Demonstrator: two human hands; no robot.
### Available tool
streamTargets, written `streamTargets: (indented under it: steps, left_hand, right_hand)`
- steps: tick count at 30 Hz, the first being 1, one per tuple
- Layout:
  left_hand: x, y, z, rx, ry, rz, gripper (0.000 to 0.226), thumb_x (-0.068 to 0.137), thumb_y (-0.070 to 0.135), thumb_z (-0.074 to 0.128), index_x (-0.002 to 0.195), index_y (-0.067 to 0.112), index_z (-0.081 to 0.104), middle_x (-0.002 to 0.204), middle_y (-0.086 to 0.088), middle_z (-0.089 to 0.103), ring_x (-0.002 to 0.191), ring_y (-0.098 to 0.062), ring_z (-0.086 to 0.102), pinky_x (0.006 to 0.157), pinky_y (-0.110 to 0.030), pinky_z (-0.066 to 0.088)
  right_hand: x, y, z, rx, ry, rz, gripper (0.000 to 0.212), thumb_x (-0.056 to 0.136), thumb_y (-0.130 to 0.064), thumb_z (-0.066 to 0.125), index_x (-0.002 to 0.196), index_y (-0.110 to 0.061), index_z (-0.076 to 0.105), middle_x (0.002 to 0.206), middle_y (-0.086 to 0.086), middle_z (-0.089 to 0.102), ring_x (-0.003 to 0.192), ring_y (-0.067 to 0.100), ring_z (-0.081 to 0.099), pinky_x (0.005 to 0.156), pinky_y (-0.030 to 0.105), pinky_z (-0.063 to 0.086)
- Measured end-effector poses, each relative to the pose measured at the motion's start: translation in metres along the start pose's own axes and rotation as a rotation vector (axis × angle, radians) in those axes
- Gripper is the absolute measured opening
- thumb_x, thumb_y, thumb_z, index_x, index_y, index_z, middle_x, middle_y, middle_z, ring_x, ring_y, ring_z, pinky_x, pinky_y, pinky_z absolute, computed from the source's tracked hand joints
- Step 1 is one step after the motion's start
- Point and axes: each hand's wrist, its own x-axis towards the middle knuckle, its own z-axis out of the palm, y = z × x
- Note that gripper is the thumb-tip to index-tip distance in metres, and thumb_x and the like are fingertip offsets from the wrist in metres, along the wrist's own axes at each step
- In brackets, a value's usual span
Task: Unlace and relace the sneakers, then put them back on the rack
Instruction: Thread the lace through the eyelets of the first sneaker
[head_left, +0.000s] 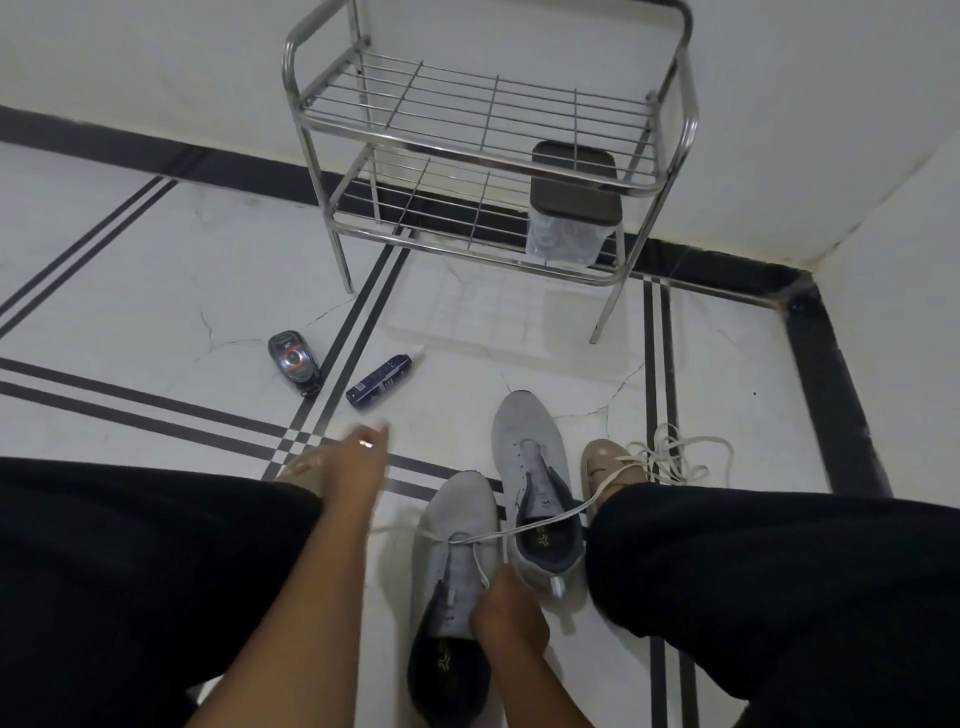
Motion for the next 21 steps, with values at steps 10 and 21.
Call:
streamTargets:
  steps: [10,21]
  left_hand:
    - [-0.059,-0.07,0.074,0.394,-0.258,0.042,0.019,0.094,0.027,0.044,0.093,0.015,0.059,0.094,-0.003,0.064,0.082,-0.022,0.057,0.066,-0.029,0.042]
    - [-0.002,-0.037,0.012,-0.052,0.227,-0.407,0.035,0.098,0.022,0.045,0.124,-0.002,0.048,0.107,-0.015,0.061,0.09,-0.029,0.062,0.073,-0.034,0.05]
  right_hand:
    - [0.005,-0.003,0.003,-0.011,-0.029,-0.003,0.048,0.097,-0.019,0.041,0.143,-0.016,0.03,0.137,0.007,0.052,0.124,0.024,0.052,0.095,0.034,0.044]
    - [0.011,-0.001,0.004,0.095,-0.027,0.047,0.034,0.097,-0.025,0.039,0.129,-0.016,0.043,0.131,0.006,0.055,0.119,0.024,0.055,0.09,0.035,0.045]
